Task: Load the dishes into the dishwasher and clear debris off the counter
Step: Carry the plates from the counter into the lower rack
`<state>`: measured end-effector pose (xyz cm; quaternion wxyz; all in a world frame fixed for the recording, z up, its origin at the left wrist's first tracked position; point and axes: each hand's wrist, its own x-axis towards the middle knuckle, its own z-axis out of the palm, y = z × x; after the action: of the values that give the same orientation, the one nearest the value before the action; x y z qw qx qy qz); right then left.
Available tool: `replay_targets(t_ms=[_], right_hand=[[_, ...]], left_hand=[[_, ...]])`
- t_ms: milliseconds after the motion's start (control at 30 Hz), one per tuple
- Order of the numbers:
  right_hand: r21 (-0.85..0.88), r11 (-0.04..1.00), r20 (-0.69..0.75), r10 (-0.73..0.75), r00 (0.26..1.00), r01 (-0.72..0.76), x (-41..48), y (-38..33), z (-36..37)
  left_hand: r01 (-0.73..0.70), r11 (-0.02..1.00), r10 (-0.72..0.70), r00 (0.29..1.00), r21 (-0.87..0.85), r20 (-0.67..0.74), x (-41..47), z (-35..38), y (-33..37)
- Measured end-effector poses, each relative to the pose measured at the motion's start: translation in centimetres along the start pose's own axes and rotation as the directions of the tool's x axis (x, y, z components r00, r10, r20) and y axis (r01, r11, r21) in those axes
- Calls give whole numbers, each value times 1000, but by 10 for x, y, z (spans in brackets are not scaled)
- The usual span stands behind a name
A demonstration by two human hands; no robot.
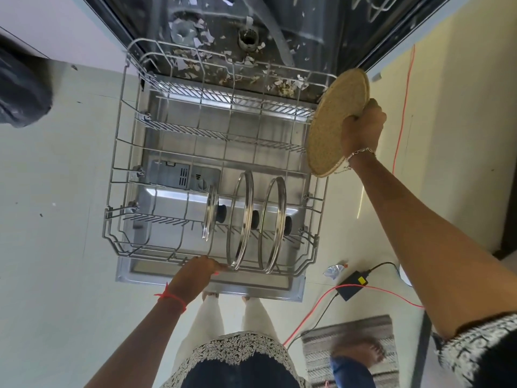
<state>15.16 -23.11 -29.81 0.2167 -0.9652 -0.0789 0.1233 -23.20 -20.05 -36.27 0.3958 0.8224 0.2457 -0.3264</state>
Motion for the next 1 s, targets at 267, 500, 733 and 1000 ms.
replay_targets(t_ms=[267, 500, 733, 1000], right_hand=[[-20, 999, 120, -23, 992, 26, 7, 7, 24], [103, 992, 132, 66, 989, -80, 11, 15, 32], [59, 988, 211, 125, 969, -141, 12, 21, 24], [-75, 996, 210, -28, 977, 45, -10, 29, 10]], left_hand=[[-3, 1000, 3, 1000, -19, 4, 0, 0, -1], [6, 1000, -6, 1000, -24, 7, 0, 1, -2], [26, 1000, -26, 1000, 1, -2, -1, 1, 2], [1, 998, -1, 1000, 67, 3, -6, -4, 11]])
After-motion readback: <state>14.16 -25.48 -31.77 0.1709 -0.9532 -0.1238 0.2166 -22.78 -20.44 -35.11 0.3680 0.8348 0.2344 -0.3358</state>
